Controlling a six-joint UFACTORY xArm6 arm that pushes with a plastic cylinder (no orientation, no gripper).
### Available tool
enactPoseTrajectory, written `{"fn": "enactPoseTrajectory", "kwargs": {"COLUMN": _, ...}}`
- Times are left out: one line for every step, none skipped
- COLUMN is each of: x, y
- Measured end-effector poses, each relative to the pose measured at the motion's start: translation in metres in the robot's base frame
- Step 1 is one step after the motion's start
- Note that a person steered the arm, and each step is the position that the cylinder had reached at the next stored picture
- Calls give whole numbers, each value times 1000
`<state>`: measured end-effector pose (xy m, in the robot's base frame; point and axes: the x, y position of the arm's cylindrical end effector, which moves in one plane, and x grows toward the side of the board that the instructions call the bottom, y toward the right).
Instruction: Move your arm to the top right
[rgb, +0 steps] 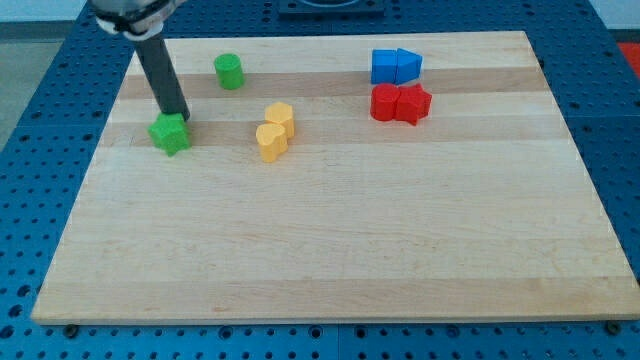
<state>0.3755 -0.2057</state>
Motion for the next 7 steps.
{"fn": "enactPoseTrajectory", "kwargs": {"x": 45, "y": 0}}
{"fn": "enactPoseTrajectory", "kwargs": {"x": 39, "y": 0}}
{"fn": "enactPoseTrajectory", "kwargs": {"x": -5, "y": 15}}
{"fn": "enactPoseTrajectory", "kwargs": {"x": -29, "y": 51}}
{"fn": "enactPoseTrajectory", "kwargs": {"x": -47, "y": 87}}
{"fn": "enactPoseTrajectory", "kwargs": {"x": -63, "y": 118}}
{"fn": "enactPoseTrajectory", "kwargs": {"x": -85, "y": 141}}
